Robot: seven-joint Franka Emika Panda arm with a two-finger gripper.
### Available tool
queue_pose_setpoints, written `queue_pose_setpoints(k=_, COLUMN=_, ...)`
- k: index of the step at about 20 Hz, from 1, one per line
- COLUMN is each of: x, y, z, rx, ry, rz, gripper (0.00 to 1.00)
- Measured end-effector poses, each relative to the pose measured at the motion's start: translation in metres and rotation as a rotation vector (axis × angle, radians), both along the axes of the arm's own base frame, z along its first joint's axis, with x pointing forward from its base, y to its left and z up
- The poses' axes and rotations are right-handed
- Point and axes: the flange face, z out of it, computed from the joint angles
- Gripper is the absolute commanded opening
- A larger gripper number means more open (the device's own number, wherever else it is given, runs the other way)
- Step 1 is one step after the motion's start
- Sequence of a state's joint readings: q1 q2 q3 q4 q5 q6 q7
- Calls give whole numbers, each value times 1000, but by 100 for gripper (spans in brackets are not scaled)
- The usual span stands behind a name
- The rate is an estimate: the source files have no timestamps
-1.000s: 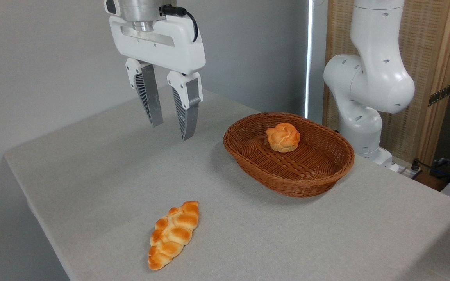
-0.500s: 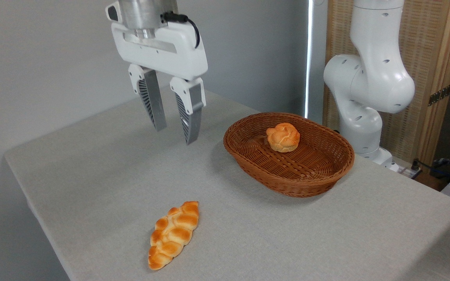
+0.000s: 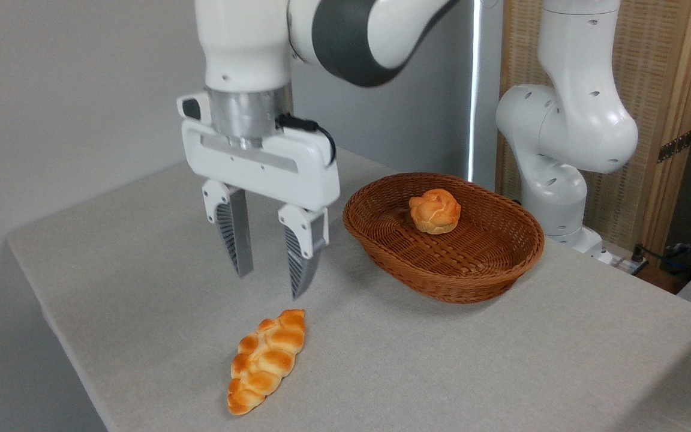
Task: Put bread into the basket
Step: 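Position the open gripper above the braided roll's middle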
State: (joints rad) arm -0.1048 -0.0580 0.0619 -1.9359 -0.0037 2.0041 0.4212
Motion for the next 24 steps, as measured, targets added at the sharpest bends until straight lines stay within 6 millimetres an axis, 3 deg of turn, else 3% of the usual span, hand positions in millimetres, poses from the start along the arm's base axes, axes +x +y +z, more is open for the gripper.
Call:
queue_pose_setpoints(k=4, x=-1, y=3, z=-6, rx=-9, ry=5, rz=76, gripper=100)
queue_pose_setpoints(k=24, x=-1, y=3, z=-6, rx=-9, ry=5, rz=78, gripper=100)
